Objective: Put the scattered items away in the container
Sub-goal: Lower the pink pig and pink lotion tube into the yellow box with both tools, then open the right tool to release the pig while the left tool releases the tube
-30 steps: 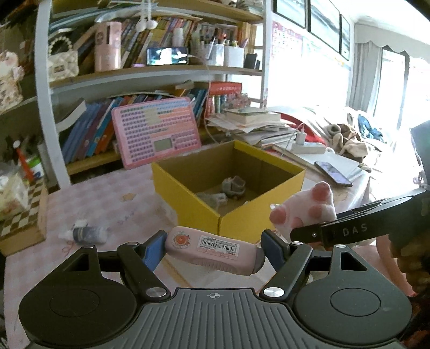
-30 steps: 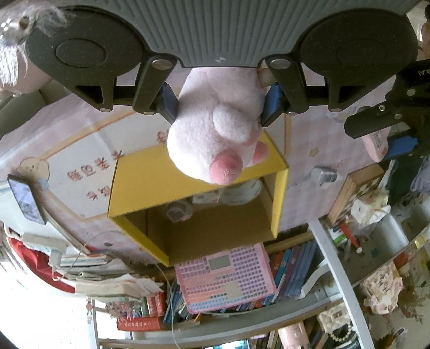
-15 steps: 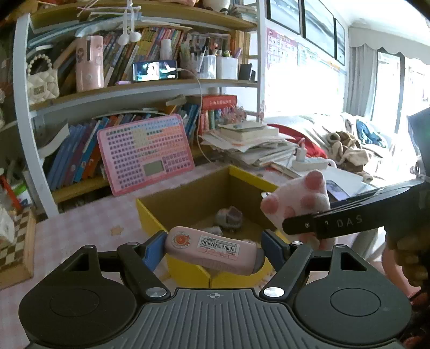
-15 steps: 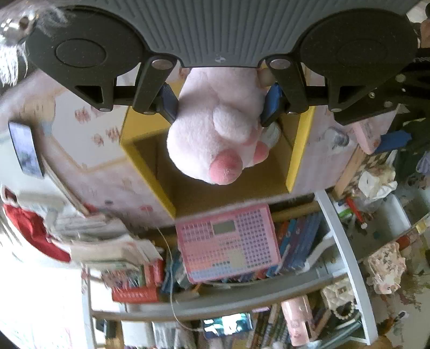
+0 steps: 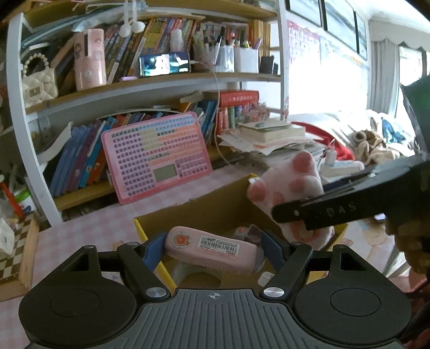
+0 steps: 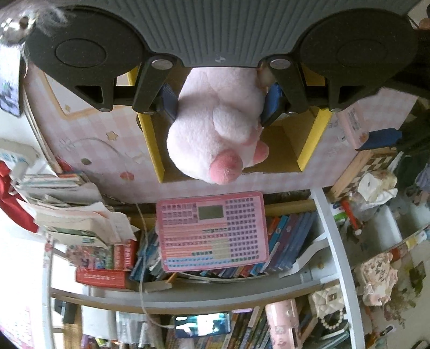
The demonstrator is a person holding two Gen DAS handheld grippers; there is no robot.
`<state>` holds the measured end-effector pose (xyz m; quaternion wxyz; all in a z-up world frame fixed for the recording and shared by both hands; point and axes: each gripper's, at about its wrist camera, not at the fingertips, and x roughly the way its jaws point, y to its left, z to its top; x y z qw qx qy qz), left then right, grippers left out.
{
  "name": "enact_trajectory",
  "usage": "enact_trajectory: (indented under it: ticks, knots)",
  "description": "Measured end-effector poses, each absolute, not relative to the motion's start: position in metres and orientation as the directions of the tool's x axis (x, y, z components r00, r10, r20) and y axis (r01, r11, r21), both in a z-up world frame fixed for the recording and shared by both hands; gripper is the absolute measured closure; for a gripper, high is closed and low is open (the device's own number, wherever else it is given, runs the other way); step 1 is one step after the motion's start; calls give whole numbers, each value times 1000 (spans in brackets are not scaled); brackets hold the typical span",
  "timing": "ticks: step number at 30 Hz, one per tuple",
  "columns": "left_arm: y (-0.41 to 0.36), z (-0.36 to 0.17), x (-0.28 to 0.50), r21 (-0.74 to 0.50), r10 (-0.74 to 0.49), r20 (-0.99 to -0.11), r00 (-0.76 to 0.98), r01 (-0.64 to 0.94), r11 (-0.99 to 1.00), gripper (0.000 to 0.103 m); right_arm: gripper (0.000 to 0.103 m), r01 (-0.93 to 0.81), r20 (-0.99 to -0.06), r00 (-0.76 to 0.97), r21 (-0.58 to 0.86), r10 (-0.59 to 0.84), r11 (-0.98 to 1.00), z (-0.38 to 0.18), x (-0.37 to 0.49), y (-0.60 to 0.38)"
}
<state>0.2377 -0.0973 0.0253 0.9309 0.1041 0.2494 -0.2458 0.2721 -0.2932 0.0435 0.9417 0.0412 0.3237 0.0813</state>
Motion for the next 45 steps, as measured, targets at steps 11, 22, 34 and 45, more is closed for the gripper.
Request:
enact_trajectory:
  ticks: [11,22,34,45]
  knots:
    - [-130,0,265,129,-324,-604,728,490,862,26,42,-233,-671,688,155,276,960,13,331,-294]
    - [-141,-27,280,96,-283,-695,661,475,874,26,41,-299,-756,570,174,322,938,-21,364,-289]
    - [-140,-33,282,22,-294,-716,633,442,897,24,31,-346,-795,481,215,369,913,-27,373,-284]
    - [-137,-17,257,123,-242,-636,732,407,905,12,14,-340,-738,566,198,368,919,-9,349,-289]
